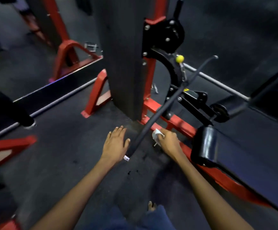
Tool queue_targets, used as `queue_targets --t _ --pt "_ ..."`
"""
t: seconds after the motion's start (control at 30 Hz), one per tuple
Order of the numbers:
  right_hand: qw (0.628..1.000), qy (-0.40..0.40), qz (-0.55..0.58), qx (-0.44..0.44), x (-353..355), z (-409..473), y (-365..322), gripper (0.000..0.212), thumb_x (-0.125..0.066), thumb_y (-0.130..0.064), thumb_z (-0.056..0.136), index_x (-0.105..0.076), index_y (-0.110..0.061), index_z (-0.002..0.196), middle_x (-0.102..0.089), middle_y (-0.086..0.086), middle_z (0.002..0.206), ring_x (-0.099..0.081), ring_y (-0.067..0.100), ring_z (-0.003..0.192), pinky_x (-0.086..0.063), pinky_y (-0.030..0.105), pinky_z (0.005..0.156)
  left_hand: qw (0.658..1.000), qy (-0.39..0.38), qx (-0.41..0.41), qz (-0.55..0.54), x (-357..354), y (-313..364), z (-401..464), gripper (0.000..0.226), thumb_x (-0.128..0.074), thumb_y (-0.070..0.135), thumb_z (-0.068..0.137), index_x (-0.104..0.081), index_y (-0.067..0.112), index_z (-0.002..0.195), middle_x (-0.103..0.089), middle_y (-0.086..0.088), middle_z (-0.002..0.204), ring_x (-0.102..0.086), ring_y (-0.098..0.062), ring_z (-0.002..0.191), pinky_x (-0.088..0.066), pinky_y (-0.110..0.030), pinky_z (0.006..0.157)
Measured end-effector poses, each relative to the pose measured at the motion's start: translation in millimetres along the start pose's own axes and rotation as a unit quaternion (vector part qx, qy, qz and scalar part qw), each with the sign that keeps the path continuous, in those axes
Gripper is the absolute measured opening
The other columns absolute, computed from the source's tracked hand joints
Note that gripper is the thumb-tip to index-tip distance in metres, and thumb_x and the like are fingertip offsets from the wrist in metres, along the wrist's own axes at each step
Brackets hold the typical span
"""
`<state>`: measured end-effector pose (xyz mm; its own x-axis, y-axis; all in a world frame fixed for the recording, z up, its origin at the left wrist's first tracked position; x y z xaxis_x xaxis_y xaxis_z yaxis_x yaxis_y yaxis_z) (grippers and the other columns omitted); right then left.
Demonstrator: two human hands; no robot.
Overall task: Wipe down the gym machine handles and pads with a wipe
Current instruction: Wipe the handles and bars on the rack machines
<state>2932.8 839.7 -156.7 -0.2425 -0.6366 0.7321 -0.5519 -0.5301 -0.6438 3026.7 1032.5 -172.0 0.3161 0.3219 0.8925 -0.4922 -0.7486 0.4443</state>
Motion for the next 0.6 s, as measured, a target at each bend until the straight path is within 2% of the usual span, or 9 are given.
queue_targets --t 0.1,0.17,0.23,0.27,0.33,0.4,0.47,0.53,0.6 --pt "0.997 -0.062 0.044 0.016 -17.5 23.1 17.5 0.019 -0.044 -0.014 0.087 -0.061 -0.009 0.082 -0.063 0.006 0.071 -0.063 0.023 0.071 -0.049 0.026 0.064 0.996 0.007 0.087 -0.014 -21.9 -28.3 -23.2 0.054 -0.044 0.032 0.101 -0.030 0.014 0.150 -0.024 -0.002 0.159 -0.016 -0.018 0.148 -0.010 -0.035 0.120" --pt "0.992 -0.092 0.090 -0.004 -34.8 34.0 36.1 0.016 -0.045 -0.016 0.091 -0.060 -0.009 0.090 -0.064 0.012 0.079 -0.065 0.030 0.076 -0.057 0.040 0.066 0.991 -0.003 0.129 -0.035 -45.0 -40.0 -40.6 0.055 -0.045 0.032 0.101 -0.028 0.014 0.151 -0.022 -0.002 0.159 -0.015 -0.018 0.148 -0.009 -0.034 0.120" --pt "0.985 -0.113 0.129 -0.027 -58.4 43.5 55.5 0.013 -0.049 -0.013 0.093 -0.061 -0.009 0.097 -0.066 0.012 0.087 -0.066 0.029 0.082 -0.057 0.050 0.071 0.983 -0.026 0.172 -0.066 -74.7 -49.5 -54.8 0.058 -0.047 0.030 0.101 -0.025 0.013 0.151 -0.019 -0.002 0.160 -0.013 -0.017 0.149 -0.007 -0.033 0.119" --pt "0.983 -0.120 0.136 -0.029 -70.5 46.3 62.9 0.012 -0.052 -0.012 0.091 -0.062 -0.011 0.097 -0.068 0.011 0.089 -0.067 0.028 0.083 -0.056 0.050 0.075 0.977 -0.043 0.191 -0.083 -90.6 -53.0 -61.1 0.060 -0.048 0.029 0.101 -0.022 0.013 0.152 -0.017 -0.003 0.161 -0.012 -0.017 0.149 -0.007 -0.033 0.119" --pt "0.984 -0.108 0.140 -0.015 -79.8 44.3 61.6 0.011 -0.056 -0.007 0.087 -0.063 -0.013 0.094 -0.067 0.006 0.086 -0.064 0.024 0.081 -0.054 0.039 0.080 0.969 -0.068 0.213 -0.110 -115.9 -56.5 -67.5 0.064 -0.051 0.026 0.100 -0.018 0.011 0.153 -0.014 -0.004 0.161 -0.011 -0.019 0.149 -0.007 -0.033 0.120" --pt "0.990 -0.063 0.118 0.042 -84.1 46.4 54.0 0.020 -0.056 0.005 0.082 -0.064 -0.010 0.093 -0.060 0.004 0.087 -0.057 0.020 0.080 -0.045 0.029 0.076 0.962 -0.080 0.227 -0.130 -137.6 -61.0 -65.7 0.070 -0.054 0.026 0.098 -0.014 0.010 0.153 -0.011 -0.005 0.161 -0.010 -0.020 0.149 -0.007 -0.032 0.120" --pt "0.989 -0.003 0.087 0.119 -87.4 50.0 46.2 0.031 -0.051 0.011 0.081 -0.065 -0.005 0.104 -0.051 0.003 0.093 -0.053 0.016 0.084 -0.040 0.021 0.081 0.958 -0.087 0.231 -0.145 -154.6 -66.8 -57.4 0.076 -0.056 0.030 0.097 -0.009 0.010 0.154 -0.008 -0.004 0.162 -0.007 -0.019 0.149 -0.005 -0.030 0.120" --pt "0.980 -0.011 0.050 0.193 -104.6 55.2 39.2 0.032 -0.047 0.003 0.089 -0.062 -0.007 0.116 -0.043 -0.005 0.093 -0.045 0.004 0.082 -0.036 0.018 0.082 0.955 -0.084 0.231 -0.163 -166.1 -73.3 -45.0 0.083 -0.059 0.035 0.095 -0.004 0.011 0.154 -0.005 -0.004 0.162 -0.006 -0.019 0.149 -0.005 -0.030 0.121" --pt "0.954 -0.048 -0.033 0.295 -134.4 57.7 28.9 0.026 -0.046 -0.011 0.096 -0.058 -0.015 0.119 -0.046 -0.013 0.097 -0.044 -0.001 0.086 -0.036 0.020 0.086 0.952 -0.079 0.233 -0.182 -174.4 -78.3 -30.8 0.092 -0.063 0.040 0.091 -0.001 0.013 0.154 -0.002 -0.003 0.162 -0.005 -0.018 0.149 -0.006 -0.033 0.121"
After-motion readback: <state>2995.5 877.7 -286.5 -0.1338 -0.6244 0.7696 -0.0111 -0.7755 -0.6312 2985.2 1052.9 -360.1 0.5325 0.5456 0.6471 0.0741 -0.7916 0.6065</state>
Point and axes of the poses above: each hand's wrist, its own z-axis towards the middle knuckle, its own x-axis out of the back of the hand, y = z × x, the point moved 6 cm from there along z, towards the middle knuckle
